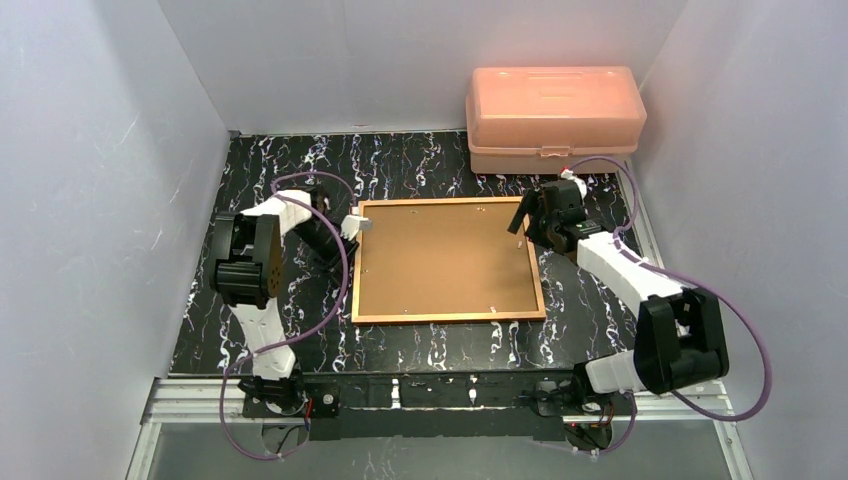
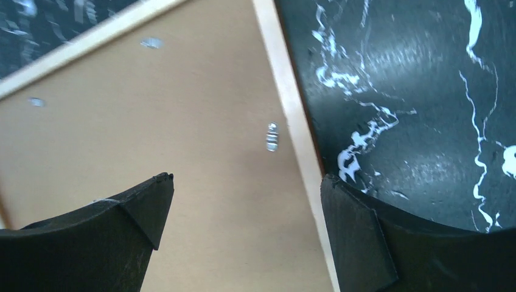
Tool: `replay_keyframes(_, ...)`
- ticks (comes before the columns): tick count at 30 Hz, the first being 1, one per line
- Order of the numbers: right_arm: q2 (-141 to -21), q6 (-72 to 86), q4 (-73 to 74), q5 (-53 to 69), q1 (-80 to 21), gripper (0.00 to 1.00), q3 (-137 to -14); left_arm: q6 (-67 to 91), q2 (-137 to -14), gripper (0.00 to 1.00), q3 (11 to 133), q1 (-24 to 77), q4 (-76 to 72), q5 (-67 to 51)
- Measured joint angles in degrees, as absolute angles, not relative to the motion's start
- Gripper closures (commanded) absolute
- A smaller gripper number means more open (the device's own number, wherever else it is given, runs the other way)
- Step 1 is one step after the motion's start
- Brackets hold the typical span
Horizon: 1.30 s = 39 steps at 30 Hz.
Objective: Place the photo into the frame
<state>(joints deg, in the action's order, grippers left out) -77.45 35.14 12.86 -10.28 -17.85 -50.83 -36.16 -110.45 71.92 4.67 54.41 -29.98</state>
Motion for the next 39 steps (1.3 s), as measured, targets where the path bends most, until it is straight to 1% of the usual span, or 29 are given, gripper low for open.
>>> replay_keyframes(3, -80.4, 35.1, 13.4, -9.8, -16.6, 0.01, -49.7, -36.3, -110.4, 0.81, 70.9, 6.6, 53.5, -29.0)
replay_keyframes(9, -83.9, 35.1, 9.0, -7.1, -14.6, 0.01, -49.7, -36.5, -108.8, 0.83, 69.3, 6.5, 52.3, -28.0)
replay_keyframes(16, -91.0, 35.2, 5.0, -3.1, -13.8, 0.01, -49.7, -37.9, -106.2, 0.84, 66.3, 6.5, 51.2, -26.8)
replay_keyframes(24, -94.7, 35.8, 1.4, 0.8, -13.4, 0.01, -50.5, -40.1, -103.7, 0.85, 64.2, 6.5, 51.3, -25.4)
replay_keyframes(27, -98.1, 35.8, 0.0, 2.1, -14.9, 0.01, -53.8, -40.6, -103.6, 0.87, 64.1, 6.5, 51.4, -24.6)
replay_keyframes(32, -107.2, 35.6, -1.8, 1.7, -20.8, 0.01, -64.0, -43.1, -101.7, 0.9, 61.8, 5.9, 53.0, -20.9)
replay_keyframes(35, -113.4, 35.4, -2.1, 1.7, -24.3, 0.01, -71.8, -44.8, -99.7, 0.9, 59.8, 5.1, 55.4, -18.9)
replay_keyframes(39, -124.4, 35.0, -1.0, 2.9, -29.0, 0.01, -87.5, -47.5, -95.1, 0.9, 57.0, 4.9, 59.1, -17.8)
